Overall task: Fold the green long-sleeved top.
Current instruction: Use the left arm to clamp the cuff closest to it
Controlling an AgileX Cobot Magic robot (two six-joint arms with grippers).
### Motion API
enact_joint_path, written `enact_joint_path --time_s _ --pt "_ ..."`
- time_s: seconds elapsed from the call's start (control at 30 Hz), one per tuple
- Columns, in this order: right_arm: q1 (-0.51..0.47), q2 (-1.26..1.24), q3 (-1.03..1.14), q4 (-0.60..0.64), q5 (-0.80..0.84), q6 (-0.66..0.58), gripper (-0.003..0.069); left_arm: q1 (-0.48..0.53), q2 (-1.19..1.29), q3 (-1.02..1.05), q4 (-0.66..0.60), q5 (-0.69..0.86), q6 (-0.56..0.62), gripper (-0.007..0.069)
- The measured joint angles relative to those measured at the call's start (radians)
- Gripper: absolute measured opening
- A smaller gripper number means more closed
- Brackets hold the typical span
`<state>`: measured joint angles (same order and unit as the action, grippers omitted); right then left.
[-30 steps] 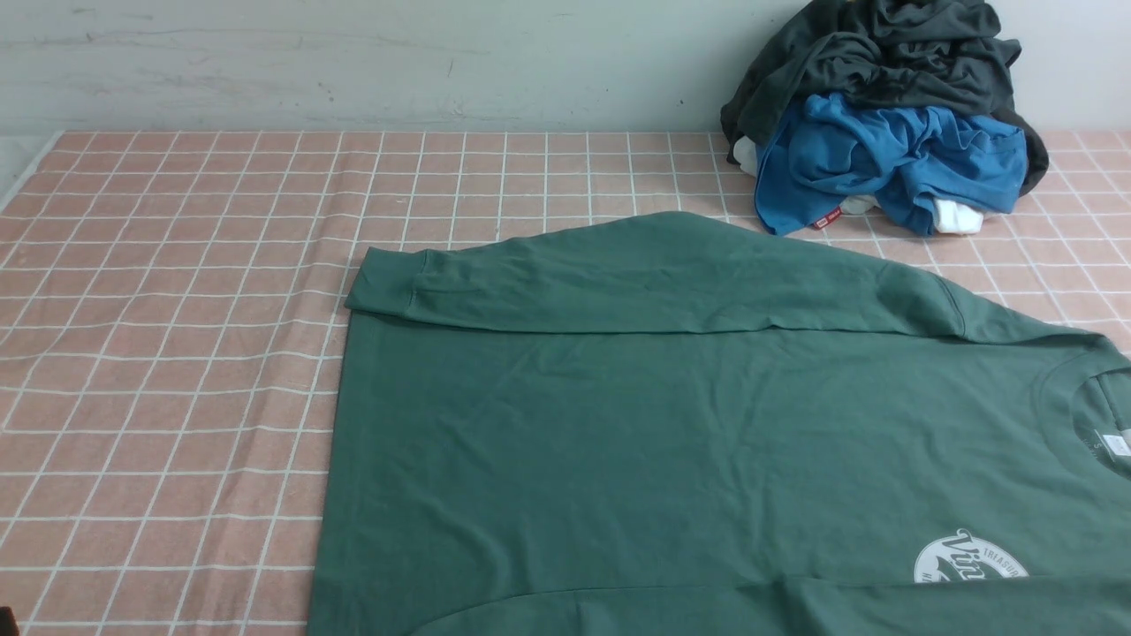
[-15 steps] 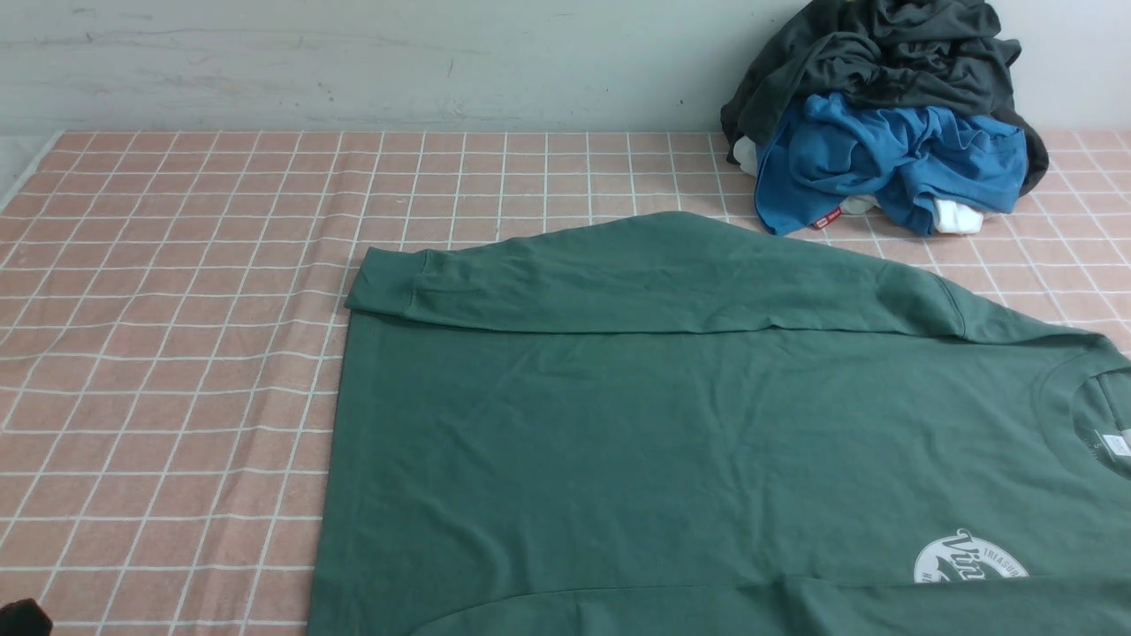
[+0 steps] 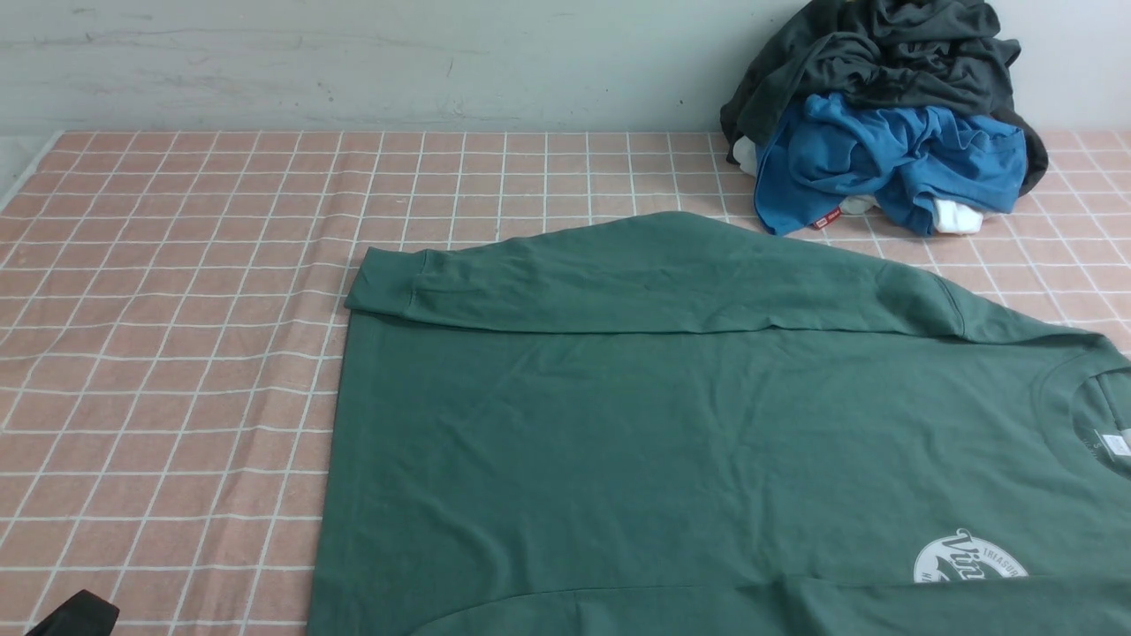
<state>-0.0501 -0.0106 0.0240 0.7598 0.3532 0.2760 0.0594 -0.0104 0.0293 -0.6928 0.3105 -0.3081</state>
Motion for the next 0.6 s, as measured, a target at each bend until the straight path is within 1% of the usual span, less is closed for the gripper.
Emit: enact_joint_path --time_s 0.03,0.07,0.1,0.13,0.17,0.2,0.23,0.27,0.3,0.37,0.4,0.43,0.47,0.5,0.53,0.57,0.6 --pt "0.0 0.0 0.0 0.077 -0.01 0.003 -0.0014 0.0 0.0 0.0 -0.004 0.0 0.0 -0.0003" --pt "0.0 0.0 0.0 0.127 -0.016 0.002 -0.0014 0.0 0.0 -0.001 -0.004 0.003 0.016 -0.0003" --pt "0.0 0.0 0.0 0.166 -0.019 -0.003 -0.0014 0.0 0.0 -0.016 -0.004 0.02 0.048 -0.0003" --pt "0.0 0.0 0.0 0.17 -0.02 -0.004 -0.0014 0.0 0.0 -0.02 -0.004 0.024 0.064 -0.0003" --pt "0.0 0.0 0.0 0.189 -0.026 -0.031 -0.0014 0.0 0.0 -0.061 -0.003 0.044 0.147 -0.0003" --pt "0.0 0.0 0.0 0.19 -0.028 -0.034 -0.0014 0.0 0.0 -0.067 -0.003 0.046 0.16 -0.0003" --pt "0.0 0.0 0.0 0.19 -0.039 -0.056 -0.0014 0.0 0.0 -0.116 -0.001 0.055 0.243 -0.0003" --pt "0.0 0.0 0.0 0.19 -0.046 -0.073 -0.0014 0.0 0.0 -0.138 -0.001 0.058 0.289 -0.0003" --pt "0.0 0.0 0.001 0.189 -0.058 -0.099 -0.0014 0.0 0.0 -0.184 -0.001 0.061 0.399 -0.0003" --pt "0.0 0.0 0.001 0.187 -0.07 -0.159 -0.0014 0.0 0.01 -0.264 0.005 0.083 0.543 -0.0003" --pt "0.0 0.0 0.001 0.186 -0.073 -0.165 -0.0014 0.0 0.016 -0.278 0.008 0.091 0.578 -0.0003" --pt "0.0 0.0 0.001 0.182 -0.077 -0.214 -0.0014 0.0 0.048 -0.322 0.03 0.123 0.632 -0.0003" --pt "0.0 0.0 0.0 0.174 -0.079 -0.261 -0.0014 0.0 0.106 -0.374 0.062 0.177 0.664 -0.0003" --pt "0.0 0.0 -0.002 0.169 -0.079 -0.276 -0.0014 0.0 0.115 -0.382 0.076 0.187 0.67 -0.0003" --pt "0.0 0.0 -0.018 0.155 -0.075 -0.321 -0.0014 0.0 0.18 -0.432 0.117 0.25 0.681 -0.0003" --pt "0.0 0.0 -0.042 0.132 -0.073 -0.364 -0.0014 0.0 0.266 -0.495 0.184 0.338 0.682 -0.0003" --pt "0.0 0.011 -0.076 0.109 -0.073 -0.397 -0.0014 0.0 0.319 -0.534 0.236 0.393 0.682 -0.0003"
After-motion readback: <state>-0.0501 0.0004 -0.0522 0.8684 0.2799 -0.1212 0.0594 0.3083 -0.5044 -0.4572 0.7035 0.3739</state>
